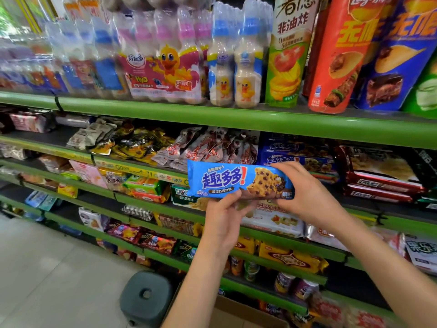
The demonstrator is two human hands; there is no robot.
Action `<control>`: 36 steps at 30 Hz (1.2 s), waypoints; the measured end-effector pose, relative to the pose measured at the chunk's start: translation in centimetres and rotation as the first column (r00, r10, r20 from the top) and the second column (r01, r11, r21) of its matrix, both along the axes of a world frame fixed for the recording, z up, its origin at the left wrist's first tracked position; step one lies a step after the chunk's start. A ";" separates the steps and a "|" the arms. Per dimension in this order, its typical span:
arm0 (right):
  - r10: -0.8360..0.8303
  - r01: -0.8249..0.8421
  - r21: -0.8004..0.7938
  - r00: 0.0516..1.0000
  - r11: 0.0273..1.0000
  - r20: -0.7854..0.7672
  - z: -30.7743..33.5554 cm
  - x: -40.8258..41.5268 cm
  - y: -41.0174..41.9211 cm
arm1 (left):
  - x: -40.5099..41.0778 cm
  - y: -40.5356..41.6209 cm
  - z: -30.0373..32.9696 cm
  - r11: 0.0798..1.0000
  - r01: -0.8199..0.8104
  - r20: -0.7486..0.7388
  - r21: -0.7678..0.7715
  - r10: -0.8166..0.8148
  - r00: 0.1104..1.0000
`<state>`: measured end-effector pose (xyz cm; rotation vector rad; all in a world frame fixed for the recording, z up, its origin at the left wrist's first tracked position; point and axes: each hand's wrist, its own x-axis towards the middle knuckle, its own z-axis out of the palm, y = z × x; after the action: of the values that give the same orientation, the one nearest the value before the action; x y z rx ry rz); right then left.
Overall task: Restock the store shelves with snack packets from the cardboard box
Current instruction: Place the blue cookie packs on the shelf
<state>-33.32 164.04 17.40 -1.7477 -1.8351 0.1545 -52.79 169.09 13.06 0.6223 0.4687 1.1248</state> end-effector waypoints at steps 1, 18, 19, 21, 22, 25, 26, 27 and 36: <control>-0.007 0.007 0.009 1.000 1.000 -0.023 0.1 0.4 -0.2 | -0.6 0.4 0.0 0.999 -0.024 -0.043 0.030 0.025 0.999; -0.048 0.048 -0.008 0.998 0.999 -0.029 0.0 3.4 -1.6 | -5.4 3.8 0.5 0.903 0.099 -0.657 0.417 0.225 0.720; -0.051 0.050 -0.010 0.998 0.999 -0.032 0.0 3.5 -1.7 | -5.4 3.8 0.5 0.901 0.098 -0.655 0.422 0.229 0.720; -0.055 0.055 -0.008 0.998 0.998 -0.032 0.0 3.6 -1.7 | -5.2 3.7 0.6 0.897 0.097 -0.650 0.431 0.235 0.723; -0.058 0.058 -0.010 0.998 0.998 -0.030 0.0 3.6 -1.8 | -5.2 3.7 0.6 0.895 0.097 -0.648 0.435 0.237 0.724; -0.067 0.067 -0.020 0.997 0.998 -0.029 0.0 3.7 -1.8 | -4.9 3.7 0.6 0.889 0.097 -0.646 0.447 0.246 0.722; -0.071 0.070 -0.025 0.997 0.997 -0.028 0.0 3.7 -1.8 | -4.8 3.8 0.6 0.886 0.097 -0.646 0.453 0.252 0.721; -0.074 0.073 -0.029 0.997 0.997 -0.029 0.0 3.7 -1.8 | -4.8 3.8 0.6 0.882 0.097 -0.644 0.460 0.257 0.720; -0.089 0.089 -0.039 0.996 0.995 -0.009 -0.4 4.2 -1.7 | -4.4 3.9 0.3 0.873 0.109 -0.646 0.476 0.262 0.717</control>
<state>-29.10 162.30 17.03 -1.8479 -1.7534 0.1641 -57.18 173.01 13.38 1.5220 0.8788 1.0644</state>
